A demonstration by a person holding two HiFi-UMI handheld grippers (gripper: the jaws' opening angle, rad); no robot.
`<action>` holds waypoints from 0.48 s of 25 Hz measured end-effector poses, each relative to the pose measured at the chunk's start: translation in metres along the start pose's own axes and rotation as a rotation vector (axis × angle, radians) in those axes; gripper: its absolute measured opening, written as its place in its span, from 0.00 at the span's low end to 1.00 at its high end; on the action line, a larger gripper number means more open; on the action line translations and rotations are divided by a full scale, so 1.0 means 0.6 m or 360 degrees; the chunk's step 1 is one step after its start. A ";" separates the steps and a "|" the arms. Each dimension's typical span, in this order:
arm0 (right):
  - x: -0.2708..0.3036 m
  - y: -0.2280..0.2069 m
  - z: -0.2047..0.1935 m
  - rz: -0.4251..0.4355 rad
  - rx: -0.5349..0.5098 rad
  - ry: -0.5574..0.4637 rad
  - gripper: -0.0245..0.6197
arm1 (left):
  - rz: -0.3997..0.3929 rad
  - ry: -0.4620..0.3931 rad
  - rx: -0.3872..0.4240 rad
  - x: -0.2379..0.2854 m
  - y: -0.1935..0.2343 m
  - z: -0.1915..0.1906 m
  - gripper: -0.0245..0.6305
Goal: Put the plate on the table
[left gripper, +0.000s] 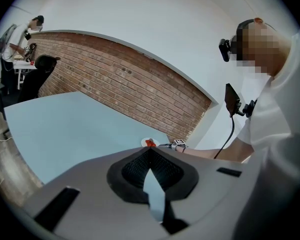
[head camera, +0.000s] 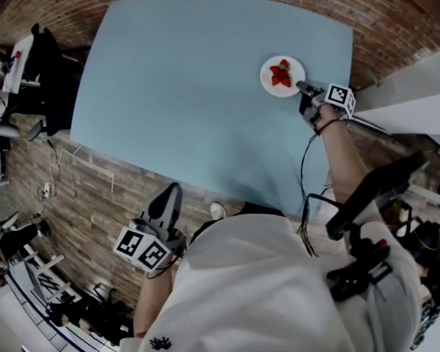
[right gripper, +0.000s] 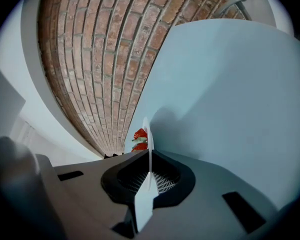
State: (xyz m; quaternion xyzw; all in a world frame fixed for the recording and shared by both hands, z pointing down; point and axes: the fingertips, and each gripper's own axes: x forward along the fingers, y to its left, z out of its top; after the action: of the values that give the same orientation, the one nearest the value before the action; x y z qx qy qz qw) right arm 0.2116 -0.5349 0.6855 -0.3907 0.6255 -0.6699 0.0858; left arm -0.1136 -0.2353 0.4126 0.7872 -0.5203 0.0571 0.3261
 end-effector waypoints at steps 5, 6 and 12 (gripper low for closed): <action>0.000 -0.007 0.001 -0.0038 0.0006 -0.0016 0.06 | -0.0006 0.0019 0.0018 0.005 -0.003 -0.001 0.04; 0.000 -0.009 0.001 -0.0050 0.0001 -0.0016 0.06 | -0.0006 0.0021 0.0017 0.005 -0.003 -0.002 0.04; 0.005 -0.016 0.002 -0.0151 -0.0070 -0.0021 0.06 | -0.0021 0.0018 0.0014 0.010 -0.001 0.001 0.04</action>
State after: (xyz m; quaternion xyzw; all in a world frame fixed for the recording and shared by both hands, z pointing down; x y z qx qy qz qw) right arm 0.2140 -0.5358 0.6951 -0.4260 0.6201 -0.6569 0.0494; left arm -0.1109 -0.2401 0.4145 0.7916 -0.5131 0.0617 0.3260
